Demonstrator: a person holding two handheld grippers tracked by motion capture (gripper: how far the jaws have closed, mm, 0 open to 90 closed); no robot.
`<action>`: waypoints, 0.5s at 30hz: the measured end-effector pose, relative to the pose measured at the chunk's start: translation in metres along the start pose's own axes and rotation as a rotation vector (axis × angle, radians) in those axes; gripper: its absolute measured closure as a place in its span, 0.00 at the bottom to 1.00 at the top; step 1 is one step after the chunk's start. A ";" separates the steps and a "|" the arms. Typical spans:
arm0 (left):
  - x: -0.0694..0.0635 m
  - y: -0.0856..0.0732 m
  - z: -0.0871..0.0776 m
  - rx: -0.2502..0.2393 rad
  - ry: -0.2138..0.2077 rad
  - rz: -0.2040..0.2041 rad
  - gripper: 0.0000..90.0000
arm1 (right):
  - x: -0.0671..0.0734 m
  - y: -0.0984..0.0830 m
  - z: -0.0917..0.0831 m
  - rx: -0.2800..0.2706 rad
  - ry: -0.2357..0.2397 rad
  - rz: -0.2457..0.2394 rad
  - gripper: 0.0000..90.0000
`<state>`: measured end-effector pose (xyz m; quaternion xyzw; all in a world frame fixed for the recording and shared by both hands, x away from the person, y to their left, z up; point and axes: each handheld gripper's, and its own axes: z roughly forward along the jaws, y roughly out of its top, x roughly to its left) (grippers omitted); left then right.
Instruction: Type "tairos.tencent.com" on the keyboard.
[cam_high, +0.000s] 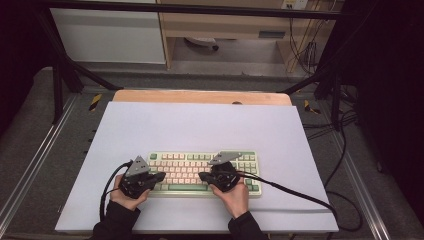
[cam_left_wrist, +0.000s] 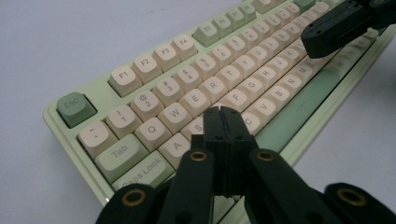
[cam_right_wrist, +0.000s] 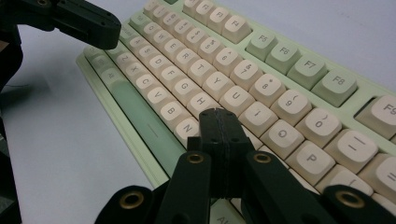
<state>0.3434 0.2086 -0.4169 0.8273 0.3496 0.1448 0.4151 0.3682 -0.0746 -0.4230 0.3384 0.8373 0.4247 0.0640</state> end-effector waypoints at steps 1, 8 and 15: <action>0.000 0.000 0.000 -0.001 0.000 0.000 1.00 | 0.000 0.000 0.000 0.004 0.002 0.003 1.00; 0.000 0.000 0.000 0.000 -0.001 0.001 1.00 | 0.002 -0.003 0.004 0.008 0.008 0.003 1.00; 0.000 0.000 0.000 0.001 -0.001 0.000 1.00 | 0.003 -0.005 0.007 0.012 0.012 0.006 1.00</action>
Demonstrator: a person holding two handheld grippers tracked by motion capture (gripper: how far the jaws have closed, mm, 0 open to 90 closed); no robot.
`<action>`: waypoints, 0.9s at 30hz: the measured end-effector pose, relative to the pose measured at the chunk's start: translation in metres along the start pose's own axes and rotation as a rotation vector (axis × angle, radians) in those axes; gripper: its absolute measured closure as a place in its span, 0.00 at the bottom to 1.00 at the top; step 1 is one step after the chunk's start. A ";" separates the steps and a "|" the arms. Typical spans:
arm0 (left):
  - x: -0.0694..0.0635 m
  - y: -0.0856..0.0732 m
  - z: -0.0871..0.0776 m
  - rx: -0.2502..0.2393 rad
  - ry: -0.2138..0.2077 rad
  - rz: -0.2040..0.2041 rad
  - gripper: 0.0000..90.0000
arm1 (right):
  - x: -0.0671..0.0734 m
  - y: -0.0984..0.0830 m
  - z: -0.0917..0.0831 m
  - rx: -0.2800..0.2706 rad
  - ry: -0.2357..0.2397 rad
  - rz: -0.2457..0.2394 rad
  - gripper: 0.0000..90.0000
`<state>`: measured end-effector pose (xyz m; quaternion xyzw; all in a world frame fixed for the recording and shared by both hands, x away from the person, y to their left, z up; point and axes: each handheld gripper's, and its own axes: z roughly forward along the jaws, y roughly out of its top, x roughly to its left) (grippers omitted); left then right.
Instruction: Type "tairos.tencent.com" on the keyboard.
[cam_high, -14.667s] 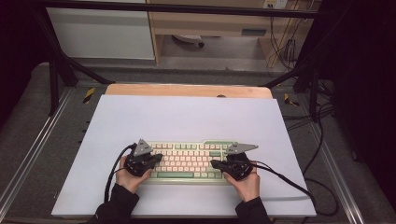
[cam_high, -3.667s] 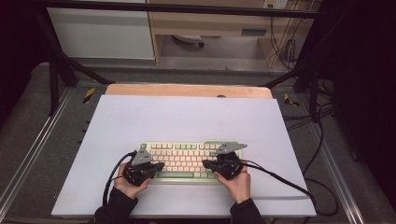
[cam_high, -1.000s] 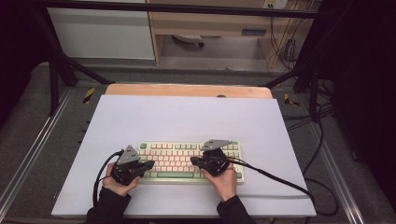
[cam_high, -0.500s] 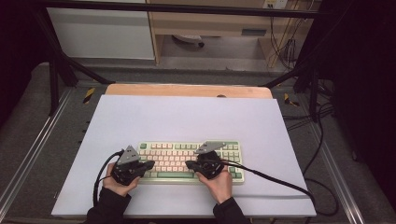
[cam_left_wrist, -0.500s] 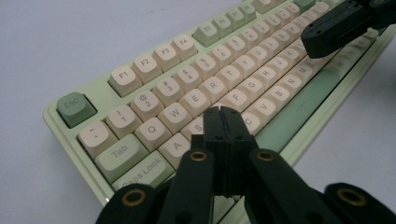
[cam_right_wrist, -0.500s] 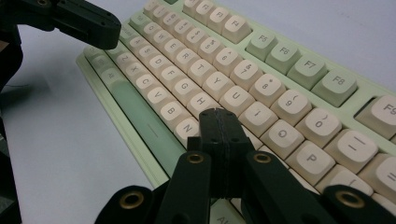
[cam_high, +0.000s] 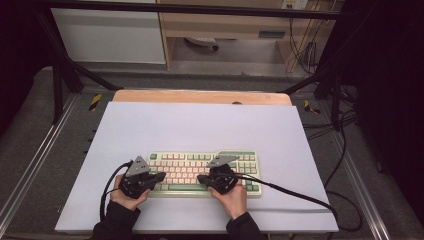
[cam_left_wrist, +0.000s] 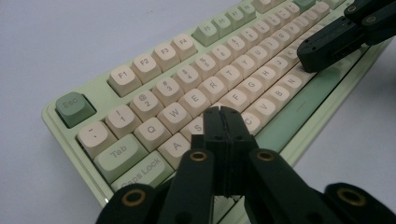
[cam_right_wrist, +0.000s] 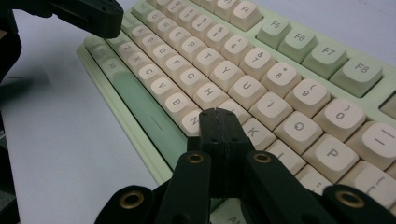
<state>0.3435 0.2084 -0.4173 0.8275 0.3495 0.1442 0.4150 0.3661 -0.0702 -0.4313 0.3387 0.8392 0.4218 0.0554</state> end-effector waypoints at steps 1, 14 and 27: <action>0.000 0.000 0.000 -0.001 0.000 0.000 1.00 | 0.000 0.000 0.000 -0.001 0.002 -0.001 1.00; 0.000 0.001 -0.002 -0.007 0.000 0.000 1.00 | -0.001 0.003 -0.009 -0.011 -0.013 -0.021 1.00; 0.006 0.003 -0.011 -0.019 -0.007 -0.004 0.89 | -0.027 -0.003 -0.056 -0.060 -0.059 -0.010 0.89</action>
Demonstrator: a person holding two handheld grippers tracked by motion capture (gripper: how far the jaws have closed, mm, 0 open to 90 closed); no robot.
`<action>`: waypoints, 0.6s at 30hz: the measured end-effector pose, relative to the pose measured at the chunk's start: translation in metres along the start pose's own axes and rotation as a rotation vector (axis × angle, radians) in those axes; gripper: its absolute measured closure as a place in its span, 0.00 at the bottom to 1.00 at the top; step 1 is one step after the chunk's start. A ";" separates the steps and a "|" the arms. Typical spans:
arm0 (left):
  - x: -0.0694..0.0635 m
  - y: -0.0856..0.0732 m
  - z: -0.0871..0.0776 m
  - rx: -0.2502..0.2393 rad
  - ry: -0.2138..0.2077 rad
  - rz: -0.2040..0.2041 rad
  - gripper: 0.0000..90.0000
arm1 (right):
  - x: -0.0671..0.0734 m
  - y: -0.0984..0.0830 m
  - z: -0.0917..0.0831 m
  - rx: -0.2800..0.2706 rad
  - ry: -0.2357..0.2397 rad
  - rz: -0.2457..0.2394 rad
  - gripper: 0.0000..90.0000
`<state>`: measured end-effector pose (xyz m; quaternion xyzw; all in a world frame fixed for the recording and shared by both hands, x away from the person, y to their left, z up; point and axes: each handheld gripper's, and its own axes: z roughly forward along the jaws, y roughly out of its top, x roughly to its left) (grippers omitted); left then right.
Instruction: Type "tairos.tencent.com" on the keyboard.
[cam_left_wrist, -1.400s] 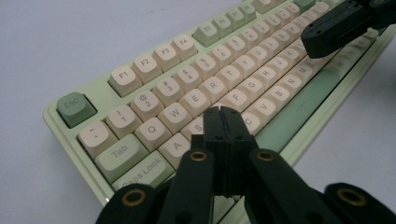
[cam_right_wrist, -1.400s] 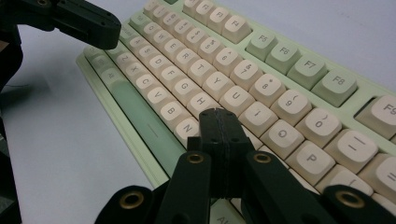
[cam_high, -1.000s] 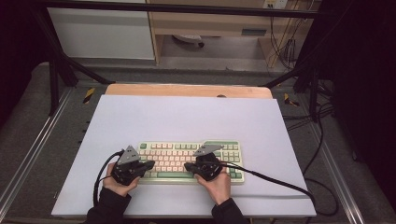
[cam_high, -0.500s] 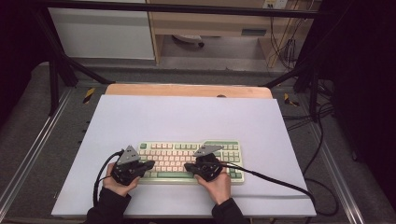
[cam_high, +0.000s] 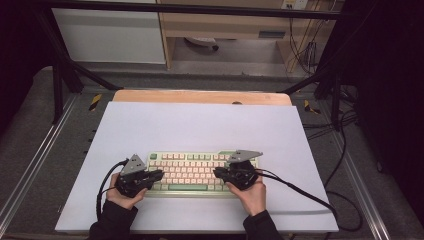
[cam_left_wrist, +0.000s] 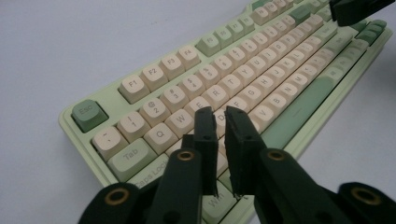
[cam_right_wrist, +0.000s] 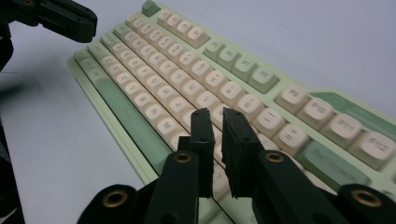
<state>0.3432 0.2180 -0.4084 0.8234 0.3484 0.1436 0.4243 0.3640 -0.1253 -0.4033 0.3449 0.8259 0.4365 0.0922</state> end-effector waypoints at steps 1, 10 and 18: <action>0.001 0.000 0.000 0.002 0.005 0.001 0.86 | -0.003 -0.002 -0.004 -0.001 -0.007 -0.003 0.87; 0.015 -0.006 -0.011 -0.003 0.045 -0.015 0.54 | -0.032 -0.024 -0.036 -0.018 -0.056 0.041 0.51; 0.028 -0.018 -0.019 0.006 0.052 -0.023 0.32 | -0.053 -0.048 -0.057 -0.033 -0.084 0.089 0.20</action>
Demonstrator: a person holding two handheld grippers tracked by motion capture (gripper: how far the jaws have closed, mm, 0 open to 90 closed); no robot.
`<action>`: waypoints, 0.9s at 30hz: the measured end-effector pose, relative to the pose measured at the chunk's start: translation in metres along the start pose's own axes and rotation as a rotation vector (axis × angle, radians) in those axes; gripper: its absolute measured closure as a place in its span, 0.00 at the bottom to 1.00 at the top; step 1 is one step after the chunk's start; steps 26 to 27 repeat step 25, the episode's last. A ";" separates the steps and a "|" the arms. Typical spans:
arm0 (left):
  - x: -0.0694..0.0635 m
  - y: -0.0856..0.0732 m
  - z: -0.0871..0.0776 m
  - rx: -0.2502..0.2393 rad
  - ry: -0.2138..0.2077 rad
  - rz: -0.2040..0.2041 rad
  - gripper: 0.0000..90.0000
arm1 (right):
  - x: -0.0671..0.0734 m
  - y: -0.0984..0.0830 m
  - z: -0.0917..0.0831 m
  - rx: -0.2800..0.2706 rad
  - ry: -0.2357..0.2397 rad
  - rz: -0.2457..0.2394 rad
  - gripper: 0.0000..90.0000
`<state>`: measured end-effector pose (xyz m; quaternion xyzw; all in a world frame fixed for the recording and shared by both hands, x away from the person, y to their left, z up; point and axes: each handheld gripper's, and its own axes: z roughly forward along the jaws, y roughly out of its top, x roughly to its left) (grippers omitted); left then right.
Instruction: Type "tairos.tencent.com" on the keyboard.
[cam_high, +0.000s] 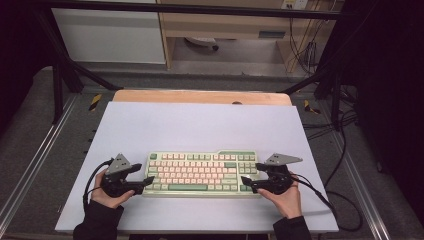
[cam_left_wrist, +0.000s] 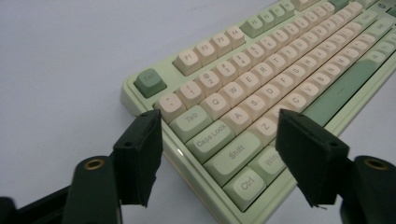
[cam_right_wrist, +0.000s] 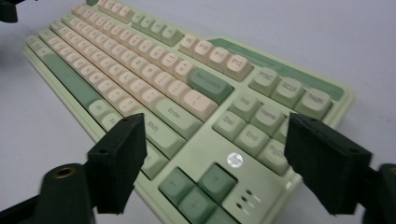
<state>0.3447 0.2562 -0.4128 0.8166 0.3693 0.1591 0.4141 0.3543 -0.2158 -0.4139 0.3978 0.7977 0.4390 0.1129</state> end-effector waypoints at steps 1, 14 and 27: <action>0.001 -0.001 0.000 0.002 -0.008 -0.002 0.30 | -0.003 -0.003 -0.002 -0.004 -0.001 -0.003 0.17; 0.006 -0.018 -0.002 0.031 -0.017 0.034 0.10 | -0.024 -0.034 -0.017 0.018 0.004 0.036 0.01; 0.007 -0.020 0.000 0.046 -0.016 0.029 0.07 | -0.024 -0.040 -0.015 0.034 0.007 0.021 0.01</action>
